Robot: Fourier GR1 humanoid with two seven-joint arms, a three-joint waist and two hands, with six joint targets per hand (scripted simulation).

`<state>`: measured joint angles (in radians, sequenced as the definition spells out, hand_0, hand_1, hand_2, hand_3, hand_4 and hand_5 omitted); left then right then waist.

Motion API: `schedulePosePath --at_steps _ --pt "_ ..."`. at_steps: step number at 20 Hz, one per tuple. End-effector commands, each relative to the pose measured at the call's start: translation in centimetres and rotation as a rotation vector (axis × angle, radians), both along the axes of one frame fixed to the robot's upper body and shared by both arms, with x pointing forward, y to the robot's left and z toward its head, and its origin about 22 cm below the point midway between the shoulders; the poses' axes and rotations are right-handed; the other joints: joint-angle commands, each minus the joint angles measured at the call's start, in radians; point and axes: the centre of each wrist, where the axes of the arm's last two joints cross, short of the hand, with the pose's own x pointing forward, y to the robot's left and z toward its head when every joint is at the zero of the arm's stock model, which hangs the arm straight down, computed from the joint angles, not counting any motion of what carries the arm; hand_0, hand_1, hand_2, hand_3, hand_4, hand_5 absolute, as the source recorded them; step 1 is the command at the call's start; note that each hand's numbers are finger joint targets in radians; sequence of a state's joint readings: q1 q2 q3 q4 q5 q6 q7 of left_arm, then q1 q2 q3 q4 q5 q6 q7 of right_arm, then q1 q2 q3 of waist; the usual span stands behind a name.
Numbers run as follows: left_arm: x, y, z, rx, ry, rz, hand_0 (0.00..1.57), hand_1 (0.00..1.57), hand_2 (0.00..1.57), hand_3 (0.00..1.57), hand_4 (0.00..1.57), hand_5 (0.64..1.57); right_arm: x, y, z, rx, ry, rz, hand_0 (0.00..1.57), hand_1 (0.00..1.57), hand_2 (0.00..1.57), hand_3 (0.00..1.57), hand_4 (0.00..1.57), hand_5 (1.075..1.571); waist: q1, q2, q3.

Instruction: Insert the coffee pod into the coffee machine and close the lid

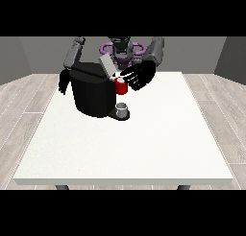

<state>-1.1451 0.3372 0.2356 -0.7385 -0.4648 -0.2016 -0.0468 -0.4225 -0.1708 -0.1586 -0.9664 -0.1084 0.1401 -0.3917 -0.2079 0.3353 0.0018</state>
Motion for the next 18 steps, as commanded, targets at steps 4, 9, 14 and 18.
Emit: schedulePosePath --at_steps 4,9,14,18 --pt "-1.9 -4.3 -9.7 -0.164 0.121 -0.224 0.0 0.0 0.0 0.0 0.0 1.571 -4.4 -5.1 -5.4 0.049 0.157 -0.153 0.0 0.0 0.0 0.0 0.35 1.571 0.173 -0.147 -0.001" --pt "-4.9 -1.6 -17.3 -0.392 0.195 -0.235 0.0 0.0 0.0 0.0 0.0 1.571 -8.5 -7.9 -8.0 0.078 0.209 -0.235 0.0 0.0 0.0 0.0 0.26 1.571 0.269 -0.257 -0.0019" --pt "-11.2 0.0 -26.9 -0.525 0.34 -0.224 0.0 0.0 0.0 0.0 0.27 1.571 -13.6 -6.1 -11.7 0.083 0.282 -0.25 0.0 0.0 0.0 0.0 0.23 1.571 0.287 -0.427 -0.0025" --pt "-16.0 4.0 -31.5 -0.56 0.435 -0.107 0.0 0.0 0.0 0.0 0.3 1.571 -13.6 -2.3 -11.2 0.032 0.314 -0.106 0.0 0.0 0.0 0.0 0.0 1.571 0.212 -0.519 -0.0033"
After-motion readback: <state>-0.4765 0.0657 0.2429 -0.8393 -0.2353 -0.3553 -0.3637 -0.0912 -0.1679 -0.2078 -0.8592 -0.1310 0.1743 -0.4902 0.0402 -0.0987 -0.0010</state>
